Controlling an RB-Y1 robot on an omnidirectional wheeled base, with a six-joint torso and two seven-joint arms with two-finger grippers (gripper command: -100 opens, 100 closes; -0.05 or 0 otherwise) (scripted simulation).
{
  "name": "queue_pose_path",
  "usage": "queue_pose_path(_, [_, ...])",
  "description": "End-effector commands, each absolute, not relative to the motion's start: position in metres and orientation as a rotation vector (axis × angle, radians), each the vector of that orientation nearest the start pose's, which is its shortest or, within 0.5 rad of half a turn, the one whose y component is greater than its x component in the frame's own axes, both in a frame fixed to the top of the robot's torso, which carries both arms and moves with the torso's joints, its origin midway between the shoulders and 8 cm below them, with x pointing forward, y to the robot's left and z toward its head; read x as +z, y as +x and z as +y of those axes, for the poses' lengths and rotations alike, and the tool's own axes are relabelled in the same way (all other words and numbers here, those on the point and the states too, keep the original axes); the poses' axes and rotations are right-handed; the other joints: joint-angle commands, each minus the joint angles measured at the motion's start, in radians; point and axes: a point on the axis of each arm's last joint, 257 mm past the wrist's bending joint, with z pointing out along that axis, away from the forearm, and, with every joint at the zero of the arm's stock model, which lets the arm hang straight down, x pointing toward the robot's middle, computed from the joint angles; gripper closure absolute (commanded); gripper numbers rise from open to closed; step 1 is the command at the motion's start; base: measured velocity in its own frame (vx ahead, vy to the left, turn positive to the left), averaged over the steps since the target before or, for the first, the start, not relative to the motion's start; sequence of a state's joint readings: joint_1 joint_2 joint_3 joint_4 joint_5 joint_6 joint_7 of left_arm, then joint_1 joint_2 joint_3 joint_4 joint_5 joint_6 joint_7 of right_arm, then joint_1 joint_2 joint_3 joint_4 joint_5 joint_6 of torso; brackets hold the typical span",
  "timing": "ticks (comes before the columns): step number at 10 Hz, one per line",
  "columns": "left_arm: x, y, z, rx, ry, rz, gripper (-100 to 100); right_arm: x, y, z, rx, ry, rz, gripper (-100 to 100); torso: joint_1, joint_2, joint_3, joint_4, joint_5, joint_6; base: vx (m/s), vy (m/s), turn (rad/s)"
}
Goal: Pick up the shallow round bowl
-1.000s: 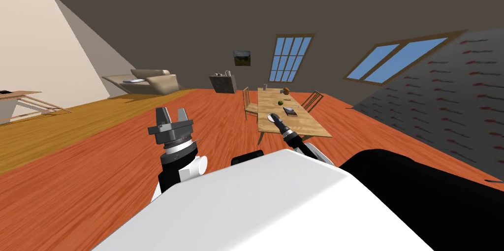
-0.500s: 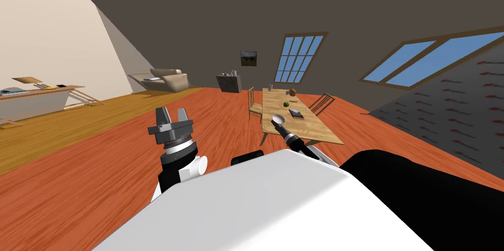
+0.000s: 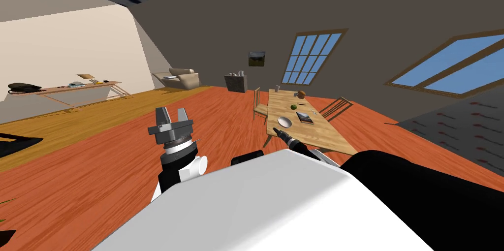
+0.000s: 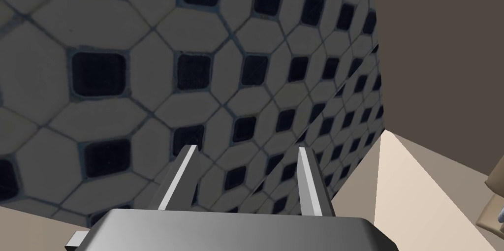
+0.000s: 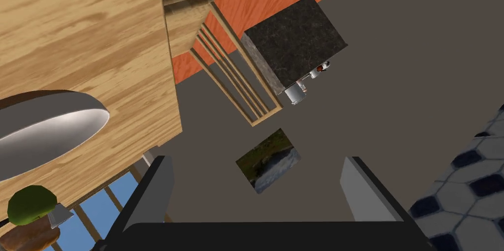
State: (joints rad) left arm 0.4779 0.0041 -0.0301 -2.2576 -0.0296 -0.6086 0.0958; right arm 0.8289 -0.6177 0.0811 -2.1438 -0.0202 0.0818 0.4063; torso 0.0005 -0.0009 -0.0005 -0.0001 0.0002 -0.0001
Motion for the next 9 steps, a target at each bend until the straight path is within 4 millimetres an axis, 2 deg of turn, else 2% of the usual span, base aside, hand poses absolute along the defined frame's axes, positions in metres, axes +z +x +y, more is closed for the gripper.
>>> queue_pose_path(1, [0.041,0.332,0.26,-1.437,-0.586,0.538,0,-0.314,0.277,-0.338,0.427,0.615,1.981,-100,0.0,0.0,0.0,0.0,0.0,0.0,0.028,0.013,0.125])
queue_pose_path(2, [0.041,0.332,0.26,-1.437,-0.586,0.538,0,-0.334,0.259,-0.348,0.361,0.595,2.056,-100,0.0,0.0,0.0,0.0,0.0,0.001,0.039,0.02,0.22])
queue_pose_path(3, [0.041,0.332,0.26,-1.437,-0.586,0.538,0,-0.338,0.256,-0.352,0.342,0.608,2.073,-100,0.0,0.0,0.0,0.0,0.0,0.0,0.032,0.008,0.139])
queue_pose_path(4, [0.041,0.332,0.26,-1.437,-0.586,0.538,0,-0.355,0.237,-0.363,0.277,0.585,2.145,-100,-0.001,0.0,0.0,0.0,0.0,0.001,0.037,0.002,0.26])
queue_pose_path(6, [0.041,0.332,0.26,-1.437,-0.586,0.538,0,-0.361,0.232,-0.367,0.252,0.601,2.167,-100,-0.002,0.0,0.0,0.0,0.0,0.001,0.024,-0.007,0.066])
queue_pose_path(7, [0.041,0.332,0.26,-1.437,-0.586,0.538,0,-0.378,0.209,-0.38,0.177,0.582,2.246,-100,-0.001,0.001,0.0,0.0,0.0,0.001,0.035,0.001,0.255])
queue_pose_path(8, [0.041,0.332,0.26,-1.437,-0.586,0.538,0,-0.381,0.207,-0.382,0.164,0.59,2.257,-100,-0.001,0.0,0.0,0.0,0.0,0.0,0.036,-0.007,0.154])
queue_pose_path(9, [0.041,0.332,0.26,-1.437,-0.586,0.538,0,-0.395,0.184,-0.395,0.09,0.569,2.333,-100,-0.001,0.0,0.0,0.0,0.0,0.001,0.041,-0.011,0.287])
